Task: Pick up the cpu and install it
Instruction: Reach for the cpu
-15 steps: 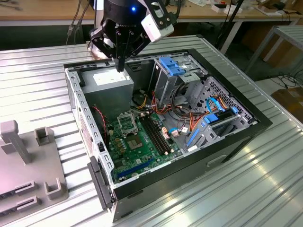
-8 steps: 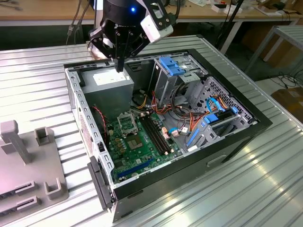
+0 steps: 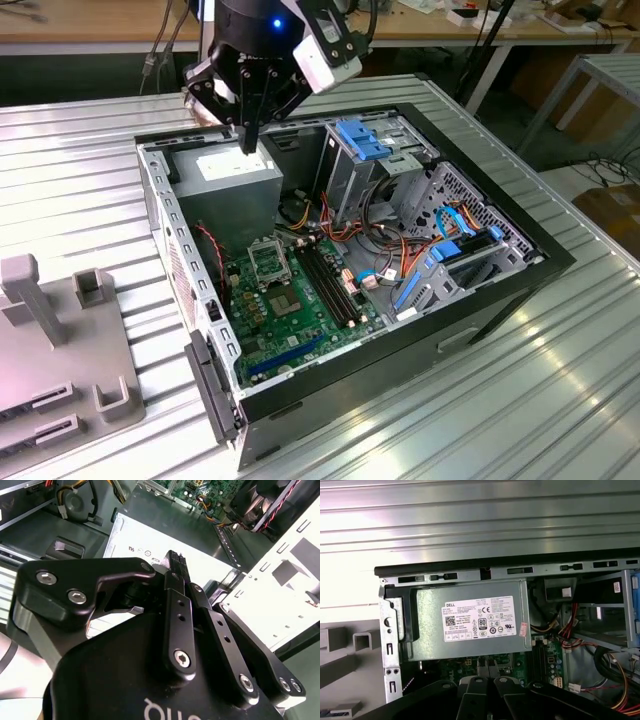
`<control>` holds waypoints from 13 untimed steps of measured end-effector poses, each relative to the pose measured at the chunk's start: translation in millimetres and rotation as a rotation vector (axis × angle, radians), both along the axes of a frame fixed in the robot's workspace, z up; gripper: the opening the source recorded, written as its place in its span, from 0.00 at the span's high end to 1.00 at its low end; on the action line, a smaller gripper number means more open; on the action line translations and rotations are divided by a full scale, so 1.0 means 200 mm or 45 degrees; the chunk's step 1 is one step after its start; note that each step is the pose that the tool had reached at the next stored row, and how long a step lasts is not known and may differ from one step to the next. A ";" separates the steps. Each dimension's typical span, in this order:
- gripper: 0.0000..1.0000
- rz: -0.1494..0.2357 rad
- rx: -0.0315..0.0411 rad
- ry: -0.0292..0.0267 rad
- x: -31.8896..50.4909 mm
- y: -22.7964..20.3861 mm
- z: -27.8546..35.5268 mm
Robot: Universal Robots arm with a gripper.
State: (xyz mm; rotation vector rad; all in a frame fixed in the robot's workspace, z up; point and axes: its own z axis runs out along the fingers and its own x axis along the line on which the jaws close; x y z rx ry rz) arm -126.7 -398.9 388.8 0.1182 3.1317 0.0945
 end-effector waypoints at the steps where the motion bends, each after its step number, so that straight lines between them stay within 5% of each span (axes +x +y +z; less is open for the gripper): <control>1: 0.89 0.000 0.0001 0.0003 0.000 0.000 0.000; 13: 0.89 0.000 0.0056 0.0039 -0.014 0.000 -0.004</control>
